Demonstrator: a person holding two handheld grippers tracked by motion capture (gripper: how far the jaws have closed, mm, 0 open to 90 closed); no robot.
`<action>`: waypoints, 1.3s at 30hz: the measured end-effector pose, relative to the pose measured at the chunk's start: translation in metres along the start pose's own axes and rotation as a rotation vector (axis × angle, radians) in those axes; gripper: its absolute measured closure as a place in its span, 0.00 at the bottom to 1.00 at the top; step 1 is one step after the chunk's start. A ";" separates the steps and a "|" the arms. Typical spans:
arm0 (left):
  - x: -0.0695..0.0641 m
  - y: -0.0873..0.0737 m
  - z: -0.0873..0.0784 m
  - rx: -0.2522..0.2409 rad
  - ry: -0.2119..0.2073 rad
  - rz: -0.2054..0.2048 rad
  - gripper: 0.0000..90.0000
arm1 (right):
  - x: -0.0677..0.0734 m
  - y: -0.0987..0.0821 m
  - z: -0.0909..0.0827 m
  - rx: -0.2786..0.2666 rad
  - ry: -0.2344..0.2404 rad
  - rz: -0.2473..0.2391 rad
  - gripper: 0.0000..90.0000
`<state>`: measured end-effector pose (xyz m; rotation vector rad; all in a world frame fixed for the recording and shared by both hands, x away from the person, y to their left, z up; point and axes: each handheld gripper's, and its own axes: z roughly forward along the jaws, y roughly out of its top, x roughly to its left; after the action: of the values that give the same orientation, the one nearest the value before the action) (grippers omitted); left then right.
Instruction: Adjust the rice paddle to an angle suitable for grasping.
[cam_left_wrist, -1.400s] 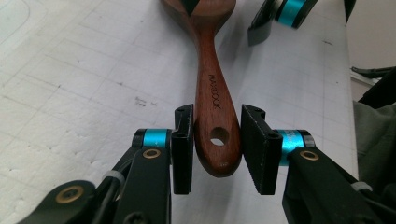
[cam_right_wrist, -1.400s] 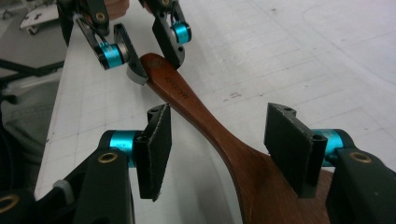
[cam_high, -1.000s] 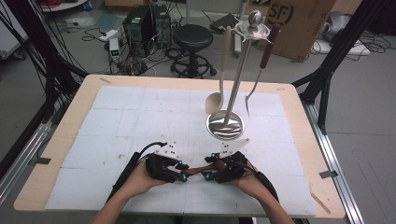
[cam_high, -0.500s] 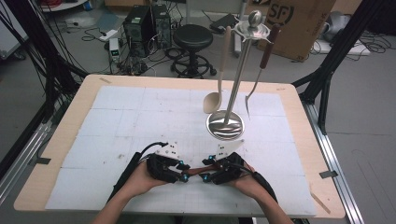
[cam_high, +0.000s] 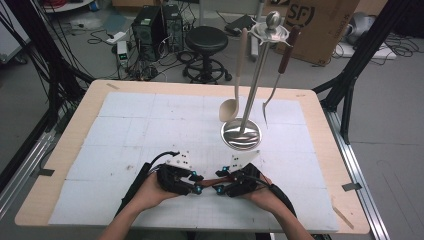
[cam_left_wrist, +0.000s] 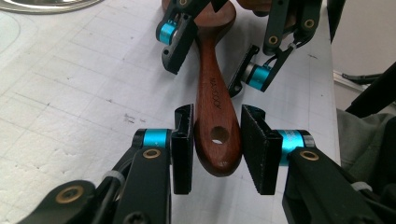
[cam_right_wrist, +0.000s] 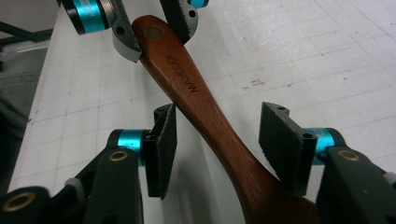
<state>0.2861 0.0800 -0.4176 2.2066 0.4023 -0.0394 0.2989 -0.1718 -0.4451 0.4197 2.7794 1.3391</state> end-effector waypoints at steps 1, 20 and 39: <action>0.000 0.000 0.001 -0.003 0.002 -0.003 0.74 | 0.000 0.000 0.000 0.004 0.000 -0.010 0.55; 0.004 0.000 -0.004 -0.031 0.020 -0.028 0.71 | 0.001 0.003 -0.003 0.010 0.074 -0.008 0.76; 0.010 -0.002 -0.008 -0.043 0.049 -0.077 0.60 | 0.000 0.004 -0.011 -0.039 0.071 0.039 0.84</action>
<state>0.2936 0.0902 -0.4156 2.1525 0.5106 -0.0174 0.2978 -0.1781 -0.4351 0.4357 2.8106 1.4410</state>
